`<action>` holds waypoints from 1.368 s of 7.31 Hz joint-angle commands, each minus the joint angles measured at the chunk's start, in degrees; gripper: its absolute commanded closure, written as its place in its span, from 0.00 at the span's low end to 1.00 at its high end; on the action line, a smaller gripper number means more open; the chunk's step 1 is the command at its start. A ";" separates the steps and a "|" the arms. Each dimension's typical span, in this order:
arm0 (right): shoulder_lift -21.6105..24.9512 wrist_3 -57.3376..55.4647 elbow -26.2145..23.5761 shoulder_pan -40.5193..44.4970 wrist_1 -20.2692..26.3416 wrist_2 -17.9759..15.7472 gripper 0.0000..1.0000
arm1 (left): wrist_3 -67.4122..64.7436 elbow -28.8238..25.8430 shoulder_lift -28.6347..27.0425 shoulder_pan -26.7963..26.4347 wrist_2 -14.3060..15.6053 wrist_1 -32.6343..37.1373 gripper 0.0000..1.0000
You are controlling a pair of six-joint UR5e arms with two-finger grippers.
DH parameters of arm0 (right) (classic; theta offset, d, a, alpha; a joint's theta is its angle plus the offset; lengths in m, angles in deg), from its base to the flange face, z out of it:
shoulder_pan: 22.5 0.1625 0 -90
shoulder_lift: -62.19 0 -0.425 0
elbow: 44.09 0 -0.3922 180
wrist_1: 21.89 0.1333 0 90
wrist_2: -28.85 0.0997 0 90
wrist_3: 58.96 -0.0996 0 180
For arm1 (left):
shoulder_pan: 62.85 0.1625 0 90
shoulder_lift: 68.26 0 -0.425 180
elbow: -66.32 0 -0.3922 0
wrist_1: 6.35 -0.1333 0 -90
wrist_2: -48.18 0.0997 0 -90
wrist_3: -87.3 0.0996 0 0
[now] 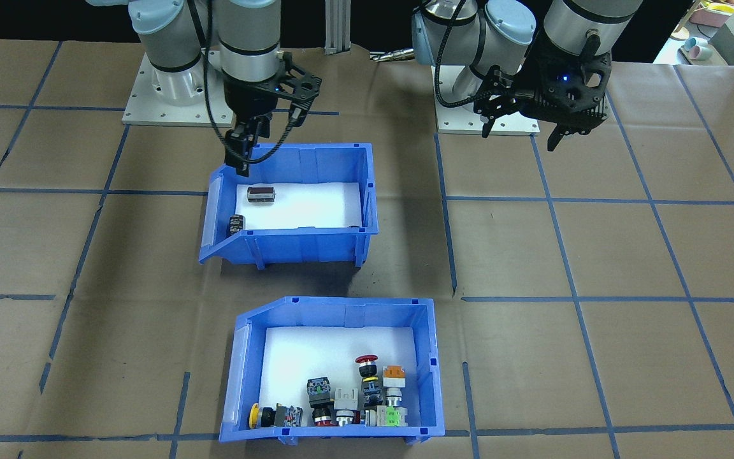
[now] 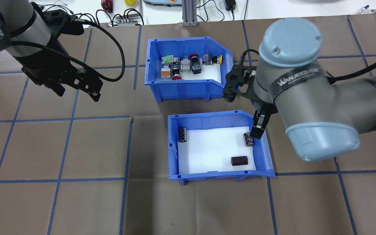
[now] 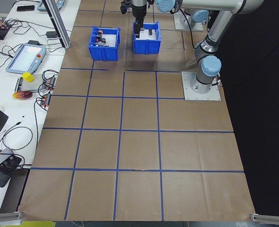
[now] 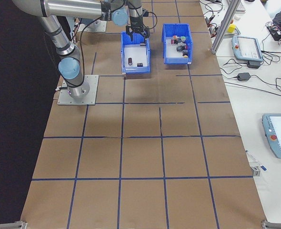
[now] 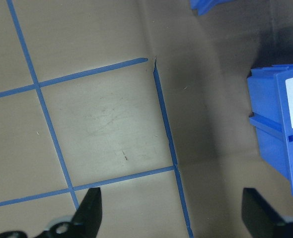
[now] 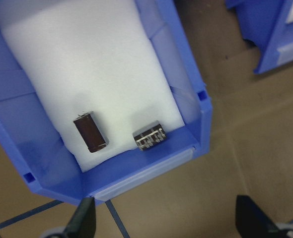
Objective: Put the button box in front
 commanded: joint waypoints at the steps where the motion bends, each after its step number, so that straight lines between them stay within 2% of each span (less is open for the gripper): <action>1: 0.35 -16.12 2.63 -6.76 2.41 0.32 0.00 | -0.76 -0.49 0.04 -0.01 0.21 0.17 0.01; 3: 0.01 -30.02 6.22 -9.68 7.59 4.78 0.00 | -2.51 -0.85 0.22 -0.01 0.39 2.28 0.01; 4: 0.00 -35.05 8.15 -9.87 9.10 4.80 0.00 | -2.60 -0.85 0.30 -0.01 2.65 2.37 0.01; 6: -0.87 -50.66 12.19 -10.31 17.94 4.80 0.00 | -6.27 -0.85 0.31 -0.27 3.03 2.72 0.01; 7: -1.22 -53.01 13.43 -10.39 20.17 4.80 0.00 | -6.47 -0.85 0.39 -0.27 2.94 2.72 0.01; 10: -2.63 -55.39 13.36 -10.57 20.80 4.71 0.00 | -6.47 -0.76 0.66 -0.27 2.85 2.72 0.01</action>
